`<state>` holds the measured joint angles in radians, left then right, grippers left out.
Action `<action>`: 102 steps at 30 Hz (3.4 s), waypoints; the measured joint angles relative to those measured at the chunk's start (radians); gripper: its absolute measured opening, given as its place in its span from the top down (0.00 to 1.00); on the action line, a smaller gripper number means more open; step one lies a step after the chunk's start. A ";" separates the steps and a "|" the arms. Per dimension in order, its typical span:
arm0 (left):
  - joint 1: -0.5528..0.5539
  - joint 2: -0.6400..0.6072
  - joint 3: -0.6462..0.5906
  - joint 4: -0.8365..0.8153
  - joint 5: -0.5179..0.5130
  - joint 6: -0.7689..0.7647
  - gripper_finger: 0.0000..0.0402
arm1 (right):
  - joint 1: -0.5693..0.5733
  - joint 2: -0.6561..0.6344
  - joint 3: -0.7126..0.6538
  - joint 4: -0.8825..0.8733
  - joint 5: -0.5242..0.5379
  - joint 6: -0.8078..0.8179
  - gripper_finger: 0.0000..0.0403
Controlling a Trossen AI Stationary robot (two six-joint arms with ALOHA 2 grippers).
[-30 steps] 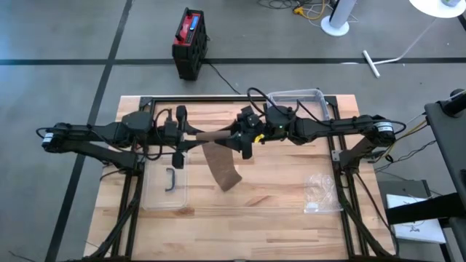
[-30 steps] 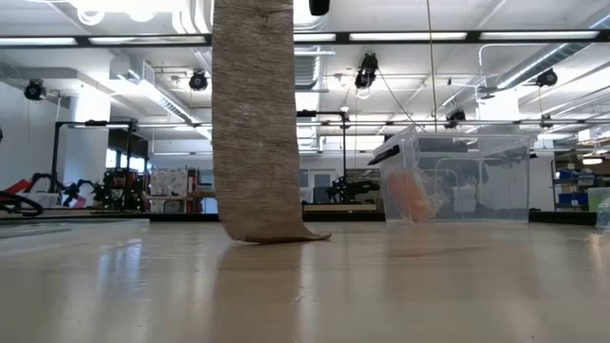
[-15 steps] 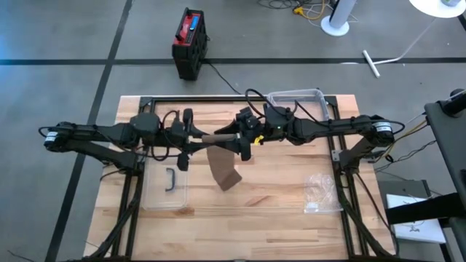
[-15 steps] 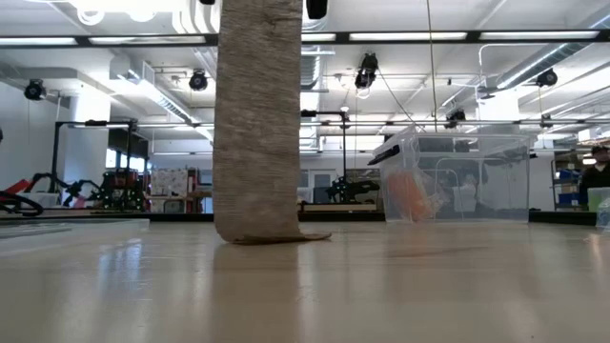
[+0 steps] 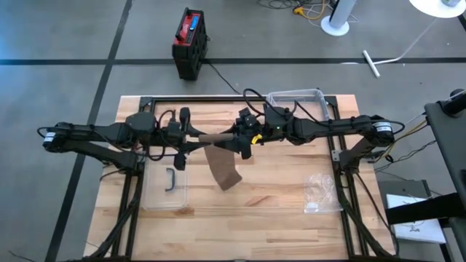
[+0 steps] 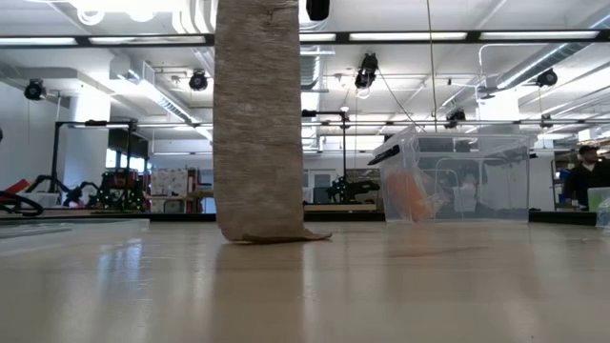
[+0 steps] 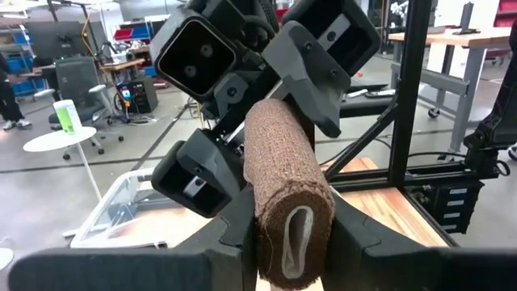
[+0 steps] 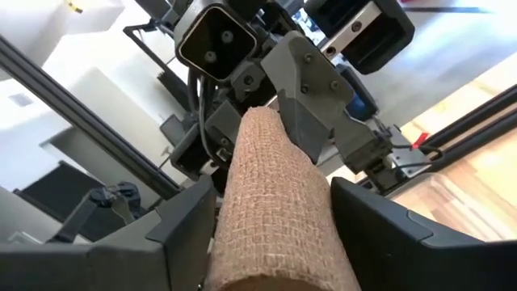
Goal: Roll bandage
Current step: Roll the brown bandage
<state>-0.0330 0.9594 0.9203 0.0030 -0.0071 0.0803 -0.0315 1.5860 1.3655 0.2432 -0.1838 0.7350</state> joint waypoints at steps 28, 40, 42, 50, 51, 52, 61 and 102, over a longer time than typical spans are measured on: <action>0.000 0.000 0.000 -0.029 -0.035 0.053 0.62 | 0.000 0.000 0.000 0.002 0.003 -0.093 0.68; 0.000 -0.012 0.038 -0.027 0.070 -0.170 0.28 | 0.000 0.000 0.000 0.001 -0.002 -0.331 0.69; 0.000 -0.001 0.052 -0.022 0.077 -0.183 0.27 | 0.001 0.000 0.000 -0.001 -0.002 -0.353 0.70; 0.005 0.074 0.085 -0.021 0.075 -0.223 0.32 | 0.000 0.000 0.000 -0.008 0.000 -0.388 0.70; 0.005 0.079 0.086 -0.025 0.075 -0.224 0.33 | 0.000 0.000 0.000 -0.014 -0.001 -0.388 0.70; 0.005 0.081 0.089 -0.027 0.074 -0.224 0.34 | 0.000 0.000 0.000 -0.014 -0.001 -0.388 0.70; 0.008 0.073 0.092 -0.074 0.069 -0.301 0.46 | 0.001 0.000 -0.001 -0.012 -0.003 -0.401 0.69; 0.016 0.069 0.087 -0.074 0.063 -0.311 0.72 | 0.000 -0.002 0.001 -0.002 0.024 -0.610 0.73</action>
<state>-0.0174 1.0287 1.0073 -0.0711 0.0563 -0.2311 -0.0311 1.5841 1.3663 0.2409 -0.1600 0.1246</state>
